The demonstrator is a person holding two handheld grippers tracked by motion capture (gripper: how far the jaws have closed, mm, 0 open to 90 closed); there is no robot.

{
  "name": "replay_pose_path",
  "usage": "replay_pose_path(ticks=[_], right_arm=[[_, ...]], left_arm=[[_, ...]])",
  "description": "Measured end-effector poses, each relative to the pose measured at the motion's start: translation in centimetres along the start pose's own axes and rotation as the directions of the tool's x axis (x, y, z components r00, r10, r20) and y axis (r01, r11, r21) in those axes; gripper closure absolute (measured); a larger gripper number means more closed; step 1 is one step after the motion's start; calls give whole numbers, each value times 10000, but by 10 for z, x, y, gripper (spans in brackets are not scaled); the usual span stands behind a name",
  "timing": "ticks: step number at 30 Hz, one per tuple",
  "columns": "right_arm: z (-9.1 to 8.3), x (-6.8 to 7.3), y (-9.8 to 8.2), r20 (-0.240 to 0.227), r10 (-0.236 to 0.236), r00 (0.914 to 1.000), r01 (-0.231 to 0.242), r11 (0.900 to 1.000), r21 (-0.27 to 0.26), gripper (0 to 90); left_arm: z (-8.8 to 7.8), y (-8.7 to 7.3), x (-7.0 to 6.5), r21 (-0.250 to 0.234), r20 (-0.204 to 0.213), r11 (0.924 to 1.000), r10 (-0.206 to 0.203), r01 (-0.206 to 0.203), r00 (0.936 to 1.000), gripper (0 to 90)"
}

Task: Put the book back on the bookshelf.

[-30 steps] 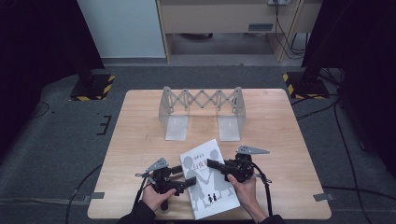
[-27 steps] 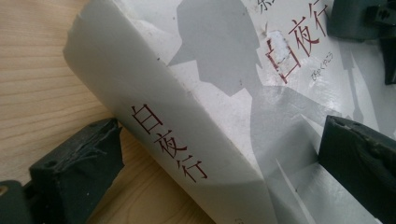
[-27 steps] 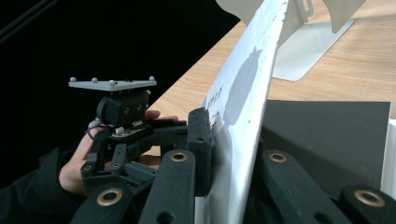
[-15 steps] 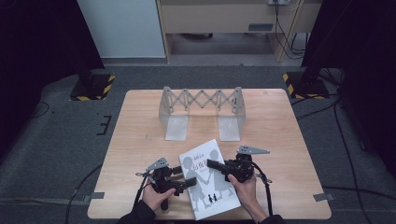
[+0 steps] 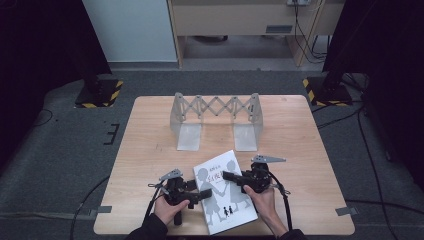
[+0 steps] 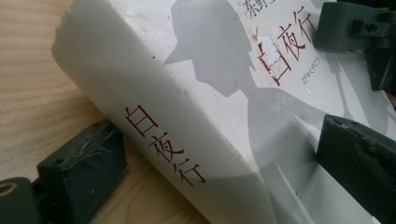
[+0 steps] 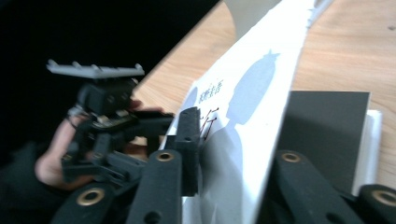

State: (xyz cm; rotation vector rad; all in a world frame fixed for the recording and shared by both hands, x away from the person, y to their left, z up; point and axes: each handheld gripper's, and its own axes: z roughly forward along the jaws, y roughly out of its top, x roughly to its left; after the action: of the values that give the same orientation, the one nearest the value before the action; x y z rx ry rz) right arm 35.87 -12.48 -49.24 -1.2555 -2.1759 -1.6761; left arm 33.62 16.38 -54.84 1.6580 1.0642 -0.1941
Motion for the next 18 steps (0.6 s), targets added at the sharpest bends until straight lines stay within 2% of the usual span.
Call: replay_pose_path(ticks=[1, 3, 4, 6, 7, 9, 11, 12, 13, 15, 18], right_arm=[[1, -1, -1, 216, -175, 9996, 171, 9997, 186, 669], [1, -1, -2, 217, -205, 9996, 200, 9995, 237, 657], [0, 0, -3, 501, -541, 9973, 524, 9980, 359, 599], [-1, 0, -4, 612, -661, 9959, 636, 9971, 419, 571], [-3, 0, -5, 1052, -1059, 9888, 1005, 9934, 556, 490], [-4, 0, -7, 1238, -1045, 9868, 967, 9930, 672, 458], [-7, -4, -10, 1713, -1329, 9762, 1193, 9890, 873, 420], [-10, -9, -15, 2122, -1406, 9671, 1211, 9874, 1023, 420], [-10, -10, -16, 2279, -1494, 9622, 1262, 9855, 1130, 414], [-10, -12, -18, 2265, -1462, 9630, 1213, 9853, 1200, 404], [-10, -12, -21, 2384, -1732, 9556, 1474, 9815, 1221, 387]], left_arm=[[0, 0, -1, 14, -49, 10000, 35, -35, 10000, 13], [1, 0, -1, 46, -83, 10000, 84, -84, 9999, 14], [1, 0, -2, 43, -112, 10000, 85, -84, 9999, 18], [1, 0, -2, 47, -180, 9999, 99, -98, 9998, 23], [1, 0, -3, 53, -231, 9999, 115, -114, 9997, 31], [1, 0, -3, 58, -327, 9999, 121, -119, 9994, 41], [0, 0, -3, 87, -432, 9999, 127, -123, 9990, 73], [0, 0, -3, 78, -487, 9999, 110, -106, 9988, 106], [-1, 0, -3, 72, -532, 9999, 124, -121, 9985, 117], [0, 0, -3, 65, -609, 9999, 117, -113, 9981, 119], [0, -1, -4, 53, -654, 9999, 118, -115, 9978, 120]])
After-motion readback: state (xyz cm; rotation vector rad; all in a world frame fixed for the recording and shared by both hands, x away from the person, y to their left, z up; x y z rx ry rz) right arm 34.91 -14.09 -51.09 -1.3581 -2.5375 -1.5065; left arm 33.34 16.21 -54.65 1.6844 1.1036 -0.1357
